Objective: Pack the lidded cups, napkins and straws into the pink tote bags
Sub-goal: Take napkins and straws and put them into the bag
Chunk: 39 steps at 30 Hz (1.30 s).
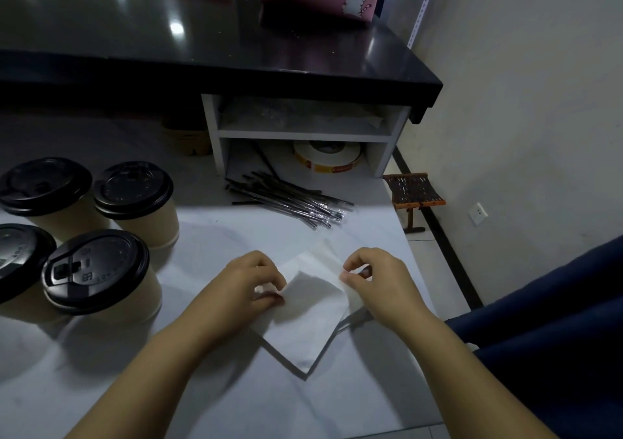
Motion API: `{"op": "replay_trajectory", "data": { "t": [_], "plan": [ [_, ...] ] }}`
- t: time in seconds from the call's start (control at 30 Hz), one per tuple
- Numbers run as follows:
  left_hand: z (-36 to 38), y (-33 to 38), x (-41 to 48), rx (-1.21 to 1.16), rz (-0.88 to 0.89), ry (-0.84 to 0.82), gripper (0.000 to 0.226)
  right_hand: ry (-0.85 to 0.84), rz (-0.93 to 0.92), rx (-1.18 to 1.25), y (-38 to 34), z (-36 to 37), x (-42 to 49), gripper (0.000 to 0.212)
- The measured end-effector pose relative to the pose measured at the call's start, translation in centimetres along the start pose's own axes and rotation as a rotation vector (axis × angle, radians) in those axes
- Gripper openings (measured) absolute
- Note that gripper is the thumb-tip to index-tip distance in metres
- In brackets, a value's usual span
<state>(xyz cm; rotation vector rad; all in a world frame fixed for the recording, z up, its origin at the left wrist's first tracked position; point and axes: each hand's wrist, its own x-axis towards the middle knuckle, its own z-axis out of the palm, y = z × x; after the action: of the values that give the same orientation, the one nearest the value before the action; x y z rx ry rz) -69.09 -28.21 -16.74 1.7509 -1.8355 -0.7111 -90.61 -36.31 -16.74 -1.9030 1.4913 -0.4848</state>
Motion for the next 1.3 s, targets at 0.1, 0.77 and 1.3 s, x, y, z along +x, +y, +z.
{"op": "replay_trajectory", "data": {
  "t": [0.1, 0.77, 1.3],
  "plan": [
    [0.2, 0.3, -0.2, 0.049, 0.001, 0.055, 0.009, -0.007, -0.036, 0.146, -0.1, -0.5, -0.6, 0.015],
    [0.0, 0.7, 1.4, -0.078, 0.061, 0.125, 0.01, -0.064, -0.192, 0.192, -0.3, -1.3, -0.4, 0.016],
    [-1.8, -2.6, 3.3, 0.048, -0.288, 0.218, 0.059, 0.005, -0.2, -0.436, -3.6, 1.4, 11.6, 0.028]
  ]
}}
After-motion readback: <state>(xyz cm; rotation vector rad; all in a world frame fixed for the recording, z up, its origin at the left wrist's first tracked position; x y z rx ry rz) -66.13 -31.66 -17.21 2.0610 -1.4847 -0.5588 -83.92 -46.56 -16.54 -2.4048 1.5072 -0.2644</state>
